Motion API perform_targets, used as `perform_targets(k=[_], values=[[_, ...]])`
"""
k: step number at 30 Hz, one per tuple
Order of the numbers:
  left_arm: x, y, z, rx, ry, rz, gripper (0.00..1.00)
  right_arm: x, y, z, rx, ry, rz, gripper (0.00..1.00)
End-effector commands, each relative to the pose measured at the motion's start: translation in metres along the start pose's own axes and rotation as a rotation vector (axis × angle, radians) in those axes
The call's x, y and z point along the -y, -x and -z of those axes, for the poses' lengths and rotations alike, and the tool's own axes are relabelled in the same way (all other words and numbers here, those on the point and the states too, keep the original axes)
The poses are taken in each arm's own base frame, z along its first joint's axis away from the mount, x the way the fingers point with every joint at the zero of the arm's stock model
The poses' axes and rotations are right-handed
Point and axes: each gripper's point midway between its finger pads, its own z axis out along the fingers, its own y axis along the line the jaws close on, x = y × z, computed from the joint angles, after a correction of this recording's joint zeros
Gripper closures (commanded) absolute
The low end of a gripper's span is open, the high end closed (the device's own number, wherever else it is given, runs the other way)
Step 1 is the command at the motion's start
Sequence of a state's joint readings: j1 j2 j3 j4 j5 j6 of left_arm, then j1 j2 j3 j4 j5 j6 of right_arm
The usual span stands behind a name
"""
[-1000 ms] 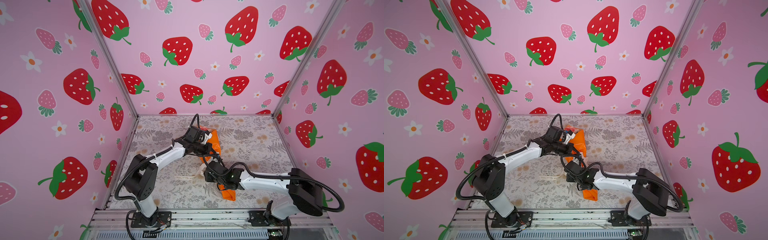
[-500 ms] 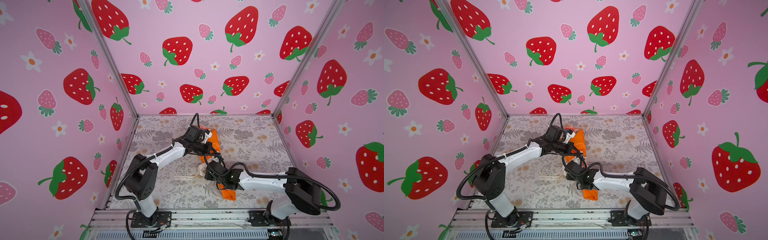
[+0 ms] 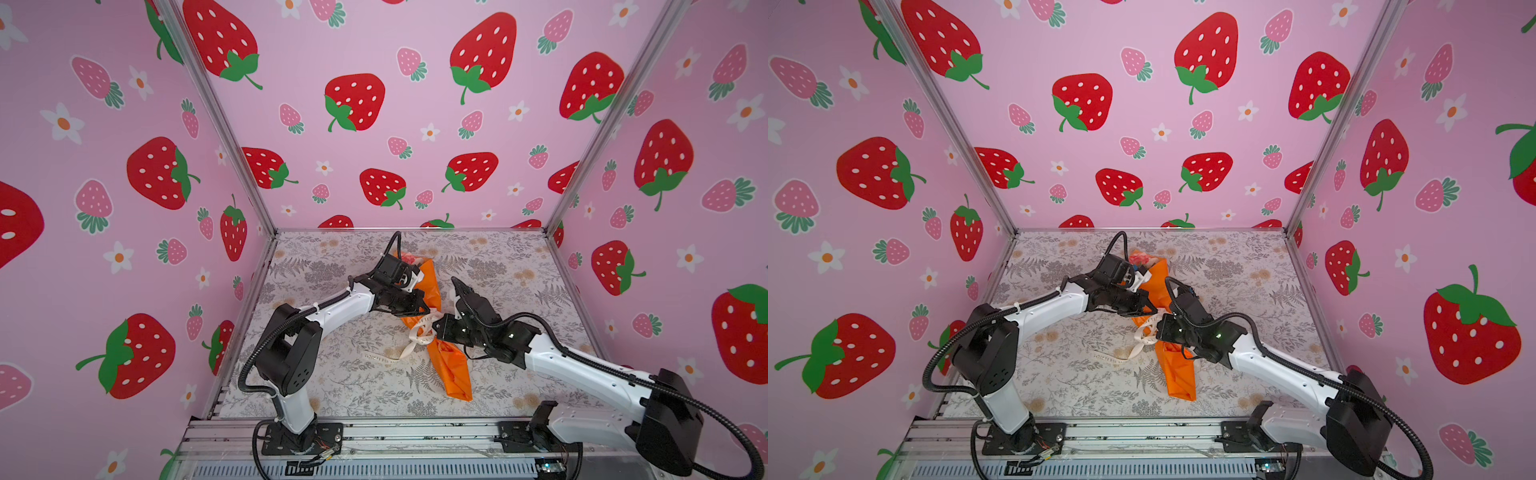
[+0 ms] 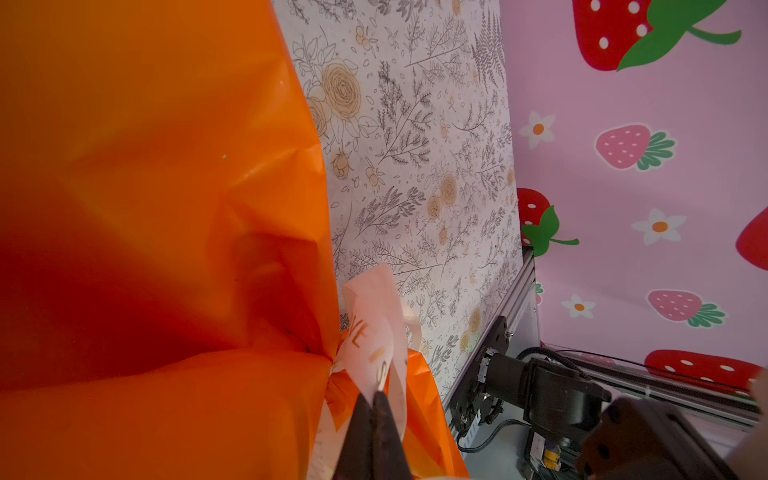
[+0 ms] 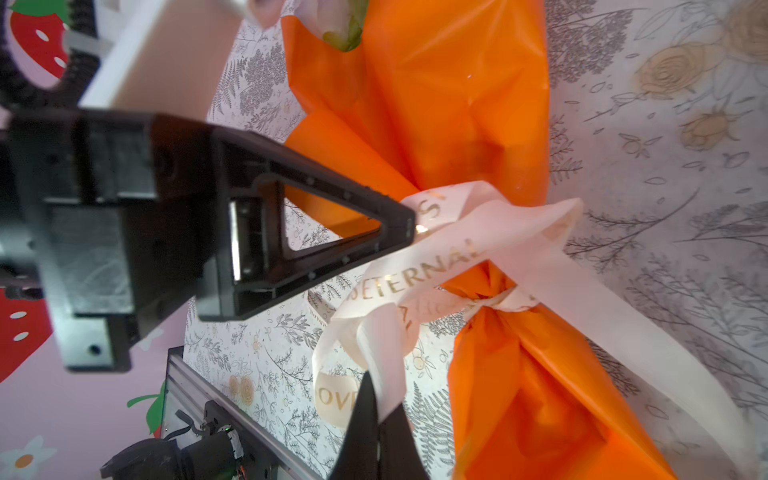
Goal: Tie the bouquet of fake flowers
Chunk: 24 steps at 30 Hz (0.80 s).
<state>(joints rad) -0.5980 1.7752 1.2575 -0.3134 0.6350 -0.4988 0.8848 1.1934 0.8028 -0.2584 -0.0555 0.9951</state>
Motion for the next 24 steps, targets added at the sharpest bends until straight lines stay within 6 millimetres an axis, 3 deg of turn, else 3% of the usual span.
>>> perform_targets(k=[1,5,8,13,16,19,21,24], values=[[0.004,0.008,0.004,0.014,0.008,-0.028,1.0,0.039,-0.019,0.007,-0.123,-0.103,0.042,0.97],[0.002,0.006,0.009,0.027,0.03,-0.034,1.0,0.082,-0.01,0.015,-0.127,-0.276,0.076,0.97],[-0.001,0.002,0.014,0.036,0.058,-0.044,1.0,0.097,-0.006,0.015,-0.131,-0.32,0.095,0.96],[-0.013,-0.009,0.024,0.055,0.121,-0.045,1.0,0.113,-0.017,0.004,-0.203,-0.349,0.121,0.91],[-0.01,-0.011,0.024,0.062,0.093,-0.044,1.0,0.107,-0.024,-0.003,-0.259,-0.307,0.147,0.74],[-0.004,-0.014,0.02,0.042,0.059,-0.044,1.0,0.095,-0.005,0.009,-0.191,-0.302,0.168,0.67],[-0.003,-0.012,0.023,0.064,0.066,-0.047,1.0,0.074,0.014,0.02,-0.104,-0.231,0.217,0.62],[0.002,-0.01,0.027,0.084,0.05,-0.046,1.0,0.031,0.018,0.031,-0.051,-0.015,0.33,0.59]])
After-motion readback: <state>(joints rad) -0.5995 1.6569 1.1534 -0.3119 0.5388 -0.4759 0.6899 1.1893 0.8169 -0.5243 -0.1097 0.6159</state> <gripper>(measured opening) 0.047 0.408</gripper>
